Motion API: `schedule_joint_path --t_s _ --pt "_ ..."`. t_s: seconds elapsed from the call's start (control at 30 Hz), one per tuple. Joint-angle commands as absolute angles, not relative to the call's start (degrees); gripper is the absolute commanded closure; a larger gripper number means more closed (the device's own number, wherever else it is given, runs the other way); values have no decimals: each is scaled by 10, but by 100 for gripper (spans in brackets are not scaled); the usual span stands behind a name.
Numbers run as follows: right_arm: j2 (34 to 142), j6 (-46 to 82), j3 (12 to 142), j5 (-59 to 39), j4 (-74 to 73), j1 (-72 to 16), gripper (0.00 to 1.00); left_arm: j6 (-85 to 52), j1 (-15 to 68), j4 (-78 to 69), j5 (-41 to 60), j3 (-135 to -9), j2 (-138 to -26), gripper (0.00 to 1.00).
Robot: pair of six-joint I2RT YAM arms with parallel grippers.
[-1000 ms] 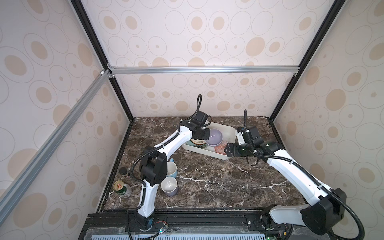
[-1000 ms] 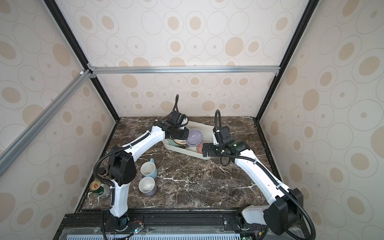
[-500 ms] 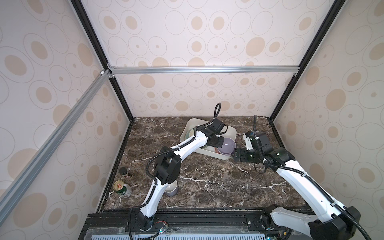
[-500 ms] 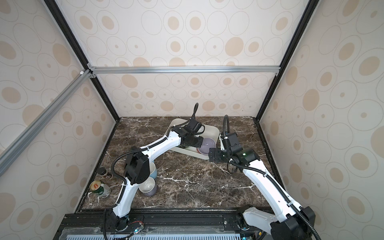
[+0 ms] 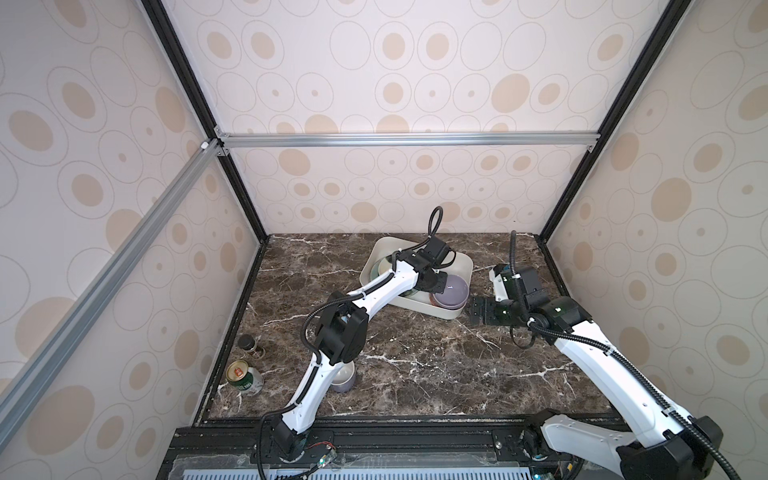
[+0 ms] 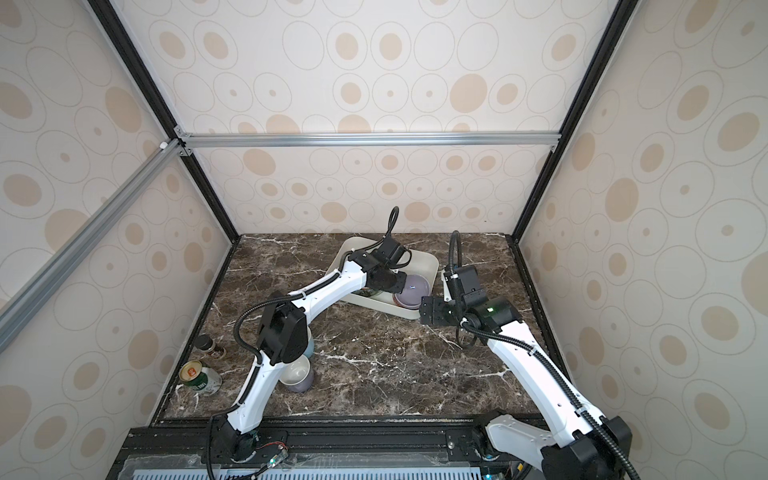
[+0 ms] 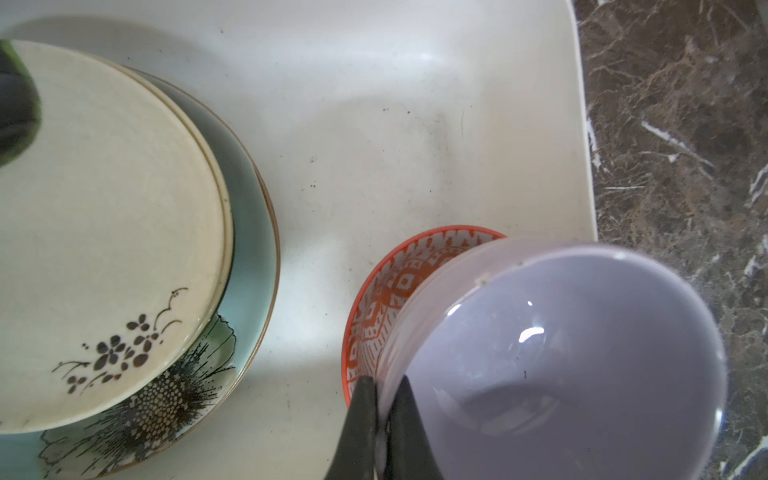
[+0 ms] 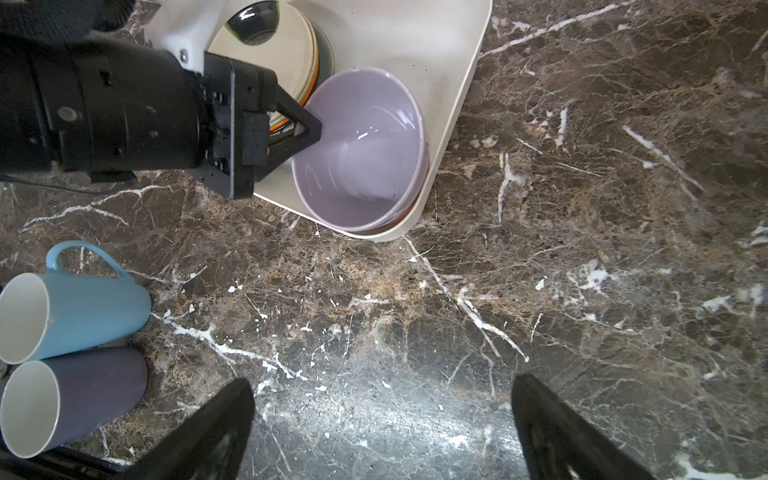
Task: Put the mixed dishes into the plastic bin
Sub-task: 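Lower the lavender bowl onto the orange-patterned bowl with the left gripper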
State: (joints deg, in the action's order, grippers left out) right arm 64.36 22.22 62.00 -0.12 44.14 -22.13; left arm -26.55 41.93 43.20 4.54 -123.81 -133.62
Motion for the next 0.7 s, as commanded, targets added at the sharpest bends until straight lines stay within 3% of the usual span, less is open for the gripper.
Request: schedule_joint_path --t_s 0.0,0.3,0.67 --pt "648 219 617 -7 439 -216 0 -262 413 435 42 -1270 -1334 96" --pt "666 214 624 -8 438 -213 0 -258 403 431 40 -1260 -1335 85" --pt "682 211 639 -10 439 -210 0 -253 395 423 47 -1257 -1337 85"
